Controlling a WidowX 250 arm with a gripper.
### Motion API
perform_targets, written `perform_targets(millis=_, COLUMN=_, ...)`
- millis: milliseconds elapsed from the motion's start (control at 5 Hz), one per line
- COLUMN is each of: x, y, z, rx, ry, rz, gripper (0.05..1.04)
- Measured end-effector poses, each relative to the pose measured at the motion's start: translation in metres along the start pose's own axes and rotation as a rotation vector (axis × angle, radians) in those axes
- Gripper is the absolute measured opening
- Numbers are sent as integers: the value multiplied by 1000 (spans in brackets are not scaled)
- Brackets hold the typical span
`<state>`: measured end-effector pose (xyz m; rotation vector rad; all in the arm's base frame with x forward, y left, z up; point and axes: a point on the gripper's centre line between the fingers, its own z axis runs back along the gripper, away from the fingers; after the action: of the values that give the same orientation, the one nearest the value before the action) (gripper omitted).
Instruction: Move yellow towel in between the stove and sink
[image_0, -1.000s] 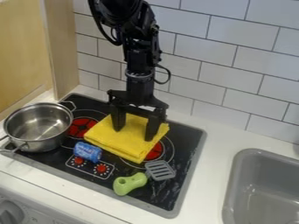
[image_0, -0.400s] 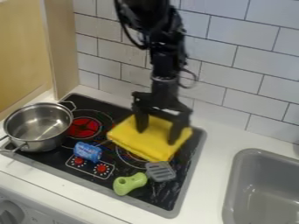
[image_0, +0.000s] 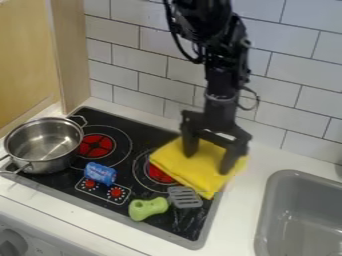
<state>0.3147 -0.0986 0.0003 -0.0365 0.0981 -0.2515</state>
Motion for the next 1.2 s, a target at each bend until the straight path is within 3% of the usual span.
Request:
perform_targets(millis=400, x=2, y=-30, z=-1, rx=-10, ry=11, rz=-81, gripper=999)
perform_targets(millis=1000, x=2, y=-26, z=3, rx=-26, ry=8, rz=-62, gripper=999)
perform_targets(millis=1200, x=4, y=-21, z=17, rx=-31, ry=-21, rz=-45, gripper=999)
